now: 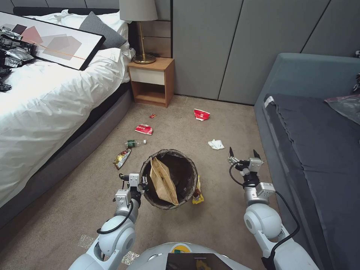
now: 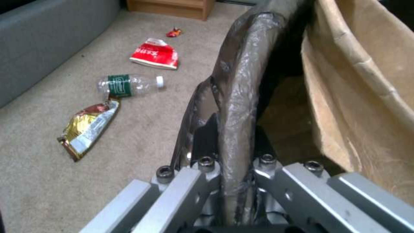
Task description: Pick up the trash bin, then pick up the garbage from the floor and place it into the trash bin.
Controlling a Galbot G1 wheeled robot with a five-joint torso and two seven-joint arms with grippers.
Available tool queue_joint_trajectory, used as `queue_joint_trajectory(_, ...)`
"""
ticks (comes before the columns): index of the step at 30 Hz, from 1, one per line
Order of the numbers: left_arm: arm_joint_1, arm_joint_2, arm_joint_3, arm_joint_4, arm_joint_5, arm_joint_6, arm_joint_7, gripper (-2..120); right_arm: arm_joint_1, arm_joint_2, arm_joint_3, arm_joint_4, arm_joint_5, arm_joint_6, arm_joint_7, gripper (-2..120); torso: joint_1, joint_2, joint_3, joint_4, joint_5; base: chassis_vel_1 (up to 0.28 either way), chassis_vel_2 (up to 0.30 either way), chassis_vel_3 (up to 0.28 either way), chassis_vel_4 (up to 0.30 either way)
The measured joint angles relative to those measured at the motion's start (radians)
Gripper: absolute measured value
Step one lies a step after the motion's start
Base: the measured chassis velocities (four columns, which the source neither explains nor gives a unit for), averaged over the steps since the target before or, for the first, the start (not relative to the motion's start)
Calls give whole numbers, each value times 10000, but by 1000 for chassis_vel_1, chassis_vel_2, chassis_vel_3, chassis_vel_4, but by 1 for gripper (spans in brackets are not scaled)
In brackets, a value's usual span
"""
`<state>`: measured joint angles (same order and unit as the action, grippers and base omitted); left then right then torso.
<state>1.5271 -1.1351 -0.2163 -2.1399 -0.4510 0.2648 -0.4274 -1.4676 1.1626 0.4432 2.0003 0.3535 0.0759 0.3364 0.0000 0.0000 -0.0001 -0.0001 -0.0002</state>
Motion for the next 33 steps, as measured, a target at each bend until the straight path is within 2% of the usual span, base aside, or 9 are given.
queue_joint_trajectory(7,31,6,-78,-48,11,0,-35,0,357,-925,-594,-713,1129,-352,-573,100,0,0,0,1,2,0,0,0,0)
queue_joint_trajectory(15,46,25,-156,-71,-4,-4,-44,0,759,-1610,-1309,-1278,2058,-1047,-866,100,0,0,0,2,3,0,0,0,0)
queue_joint_trajectory(33,-25,110,-135,-61,-41,-21,-44,0,1191,-1883,-2097,-2141,2653,-1544,-875,100,0,0,1,-1,3,0,0,0,0)
